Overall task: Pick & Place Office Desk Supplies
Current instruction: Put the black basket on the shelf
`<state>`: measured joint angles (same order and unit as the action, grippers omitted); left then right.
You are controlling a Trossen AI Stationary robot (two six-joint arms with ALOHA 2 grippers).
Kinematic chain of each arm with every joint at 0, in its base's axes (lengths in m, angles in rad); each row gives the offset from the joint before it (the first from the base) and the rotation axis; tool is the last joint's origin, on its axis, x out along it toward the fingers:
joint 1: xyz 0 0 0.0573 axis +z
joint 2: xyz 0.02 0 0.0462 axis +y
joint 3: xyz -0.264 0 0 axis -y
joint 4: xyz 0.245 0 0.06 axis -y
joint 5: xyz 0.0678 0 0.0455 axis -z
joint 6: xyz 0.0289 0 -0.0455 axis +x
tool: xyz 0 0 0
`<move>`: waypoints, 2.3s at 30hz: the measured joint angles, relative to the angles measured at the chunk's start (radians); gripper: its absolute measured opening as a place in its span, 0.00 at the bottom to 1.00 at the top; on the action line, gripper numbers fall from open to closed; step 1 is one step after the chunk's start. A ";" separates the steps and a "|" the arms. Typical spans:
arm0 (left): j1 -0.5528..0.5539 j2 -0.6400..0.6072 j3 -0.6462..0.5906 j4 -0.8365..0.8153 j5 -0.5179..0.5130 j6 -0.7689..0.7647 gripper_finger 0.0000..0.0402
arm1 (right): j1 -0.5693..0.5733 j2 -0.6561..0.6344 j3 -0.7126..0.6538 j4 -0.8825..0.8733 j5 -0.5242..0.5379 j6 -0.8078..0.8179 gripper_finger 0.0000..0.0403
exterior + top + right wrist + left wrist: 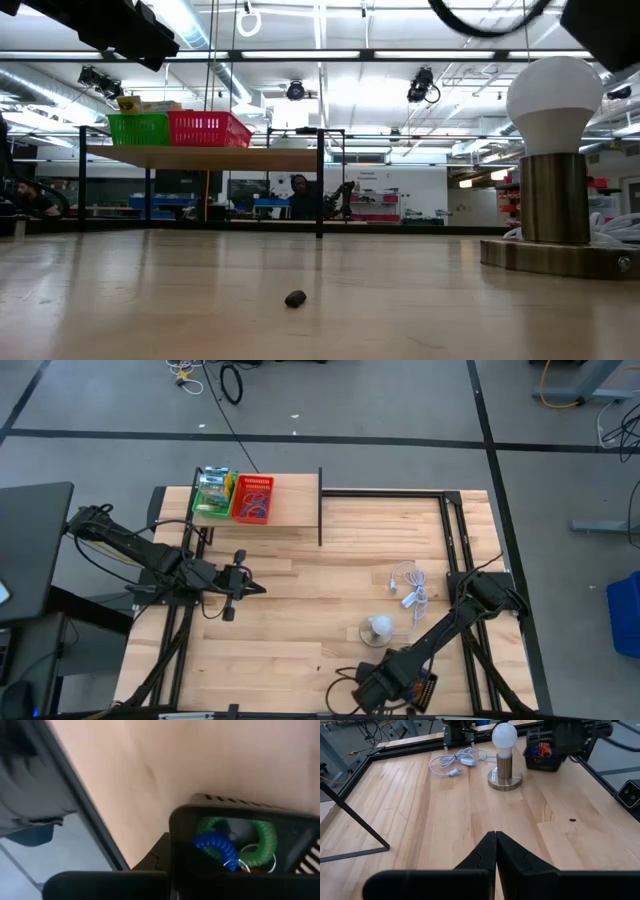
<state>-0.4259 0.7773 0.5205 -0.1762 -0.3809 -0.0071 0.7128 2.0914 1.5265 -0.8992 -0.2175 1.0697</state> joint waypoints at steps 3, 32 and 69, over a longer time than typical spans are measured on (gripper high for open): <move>0.000 0.000 0.000 0.000 0.000 -0.003 0.02 | -0.002 0.000 0.000 0.046 0.021 -0.059 0.01; 0.001 0.000 0.000 -0.034 -0.030 -0.021 0.02 | -0.249 0.005 -0.001 0.304 0.122 -0.656 0.01; 0.002 0.000 0.000 -0.036 -0.038 -0.064 0.02 | -0.204 0.005 -0.002 0.140 -0.057 -1.748 0.01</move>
<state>-0.4240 0.7769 0.5201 -0.2127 -0.4187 -0.0708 0.5087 2.0964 1.5246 -0.7593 -0.2749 -0.6785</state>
